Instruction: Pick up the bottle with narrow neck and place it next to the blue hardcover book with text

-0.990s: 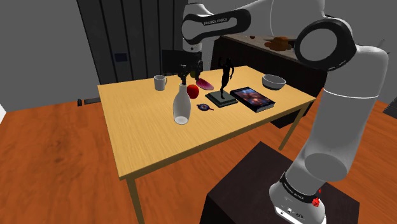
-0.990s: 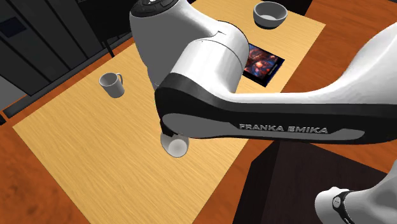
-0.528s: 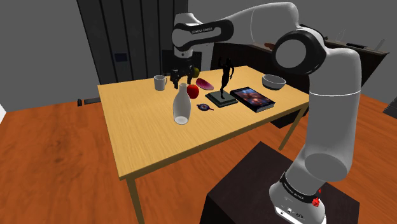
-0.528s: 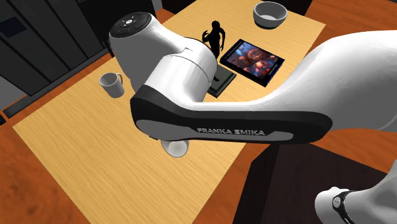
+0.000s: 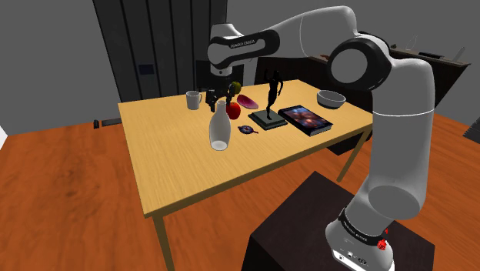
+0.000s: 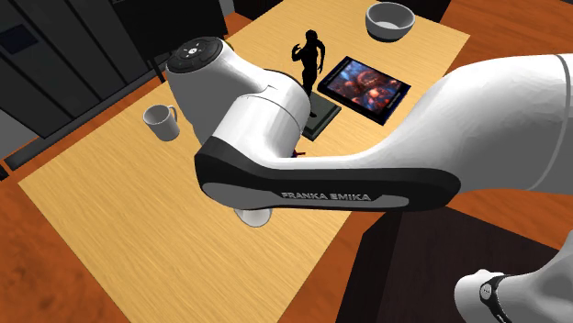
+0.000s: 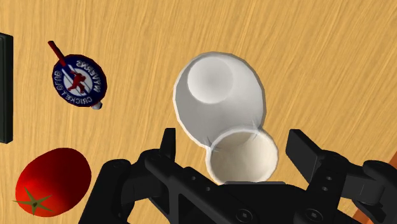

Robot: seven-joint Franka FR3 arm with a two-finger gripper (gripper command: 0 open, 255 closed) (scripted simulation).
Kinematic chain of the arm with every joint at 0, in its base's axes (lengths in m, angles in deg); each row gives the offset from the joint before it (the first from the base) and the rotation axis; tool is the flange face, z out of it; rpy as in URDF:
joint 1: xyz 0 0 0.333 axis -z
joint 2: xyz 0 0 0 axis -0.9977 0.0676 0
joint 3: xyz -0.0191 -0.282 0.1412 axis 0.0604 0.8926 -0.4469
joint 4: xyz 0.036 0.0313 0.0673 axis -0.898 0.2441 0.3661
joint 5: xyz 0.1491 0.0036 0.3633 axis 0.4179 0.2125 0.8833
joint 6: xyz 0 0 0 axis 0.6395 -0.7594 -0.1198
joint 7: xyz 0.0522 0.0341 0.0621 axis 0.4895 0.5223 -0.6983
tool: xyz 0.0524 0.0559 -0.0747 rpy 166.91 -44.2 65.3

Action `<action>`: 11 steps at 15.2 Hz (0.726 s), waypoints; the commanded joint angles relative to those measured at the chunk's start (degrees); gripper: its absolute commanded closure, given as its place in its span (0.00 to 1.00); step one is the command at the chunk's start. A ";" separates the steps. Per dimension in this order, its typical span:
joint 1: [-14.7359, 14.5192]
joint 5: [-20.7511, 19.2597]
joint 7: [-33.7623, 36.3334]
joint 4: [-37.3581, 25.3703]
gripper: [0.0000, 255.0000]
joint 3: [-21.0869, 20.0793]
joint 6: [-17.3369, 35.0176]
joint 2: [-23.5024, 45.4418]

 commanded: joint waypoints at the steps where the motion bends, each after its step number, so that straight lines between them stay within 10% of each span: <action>1: 0.00 0.00 0.00 0.03 0.00 0.00 0.04 0.00; 3: 0.00 0.00 0.00 0.02 0.00 0.00 0.03 0.00; 4: 0.00 0.00 0.00 0.02 1.00 0.00 0.03 0.00; 11: 0.00 0.00 0.00 -0.01 1.00 0.00 0.01 0.02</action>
